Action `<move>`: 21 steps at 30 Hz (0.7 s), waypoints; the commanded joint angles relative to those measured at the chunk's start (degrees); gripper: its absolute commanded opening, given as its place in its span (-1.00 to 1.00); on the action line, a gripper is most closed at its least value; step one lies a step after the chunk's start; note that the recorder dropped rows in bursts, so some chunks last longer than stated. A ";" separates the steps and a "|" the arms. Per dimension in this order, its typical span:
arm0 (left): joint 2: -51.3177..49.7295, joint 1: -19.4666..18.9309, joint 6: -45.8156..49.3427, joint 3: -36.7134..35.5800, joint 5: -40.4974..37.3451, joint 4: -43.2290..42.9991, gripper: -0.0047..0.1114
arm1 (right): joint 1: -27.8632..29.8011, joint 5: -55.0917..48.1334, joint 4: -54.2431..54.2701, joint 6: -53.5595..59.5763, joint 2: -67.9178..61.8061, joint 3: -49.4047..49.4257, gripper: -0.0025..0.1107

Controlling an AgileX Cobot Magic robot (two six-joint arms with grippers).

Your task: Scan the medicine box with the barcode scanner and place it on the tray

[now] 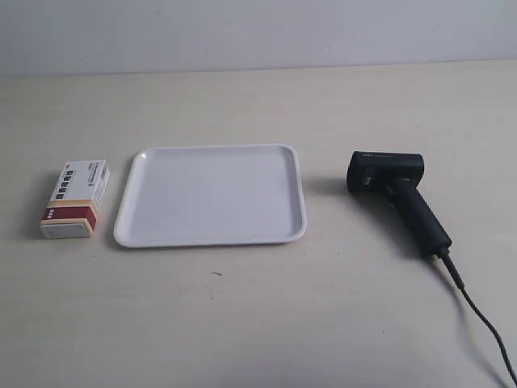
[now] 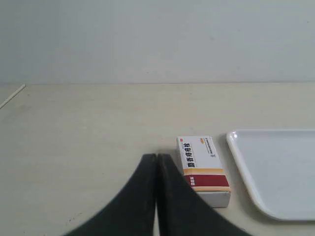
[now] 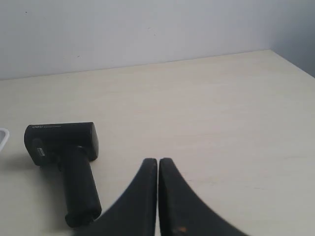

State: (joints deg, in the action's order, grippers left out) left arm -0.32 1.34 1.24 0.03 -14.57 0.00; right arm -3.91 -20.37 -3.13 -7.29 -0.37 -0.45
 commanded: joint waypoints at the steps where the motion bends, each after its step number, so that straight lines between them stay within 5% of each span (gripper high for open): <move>1: 0.32 -0.10 -0.03 -0.03 1.61 0.00 -0.87 | -0.13 0.10 0.04 0.27 0.37 0.16 -0.92; 21: 0.32 -0.10 -0.03 -0.03 2.24 0.37 -0.87 | -0.13 1.23 -0.05 0.27 0.37 0.16 -0.92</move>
State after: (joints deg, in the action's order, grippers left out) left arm -0.32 1.34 1.24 0.03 -13.46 0.00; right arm -3.91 -20.37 -3.13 -7.29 -0.37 -0.45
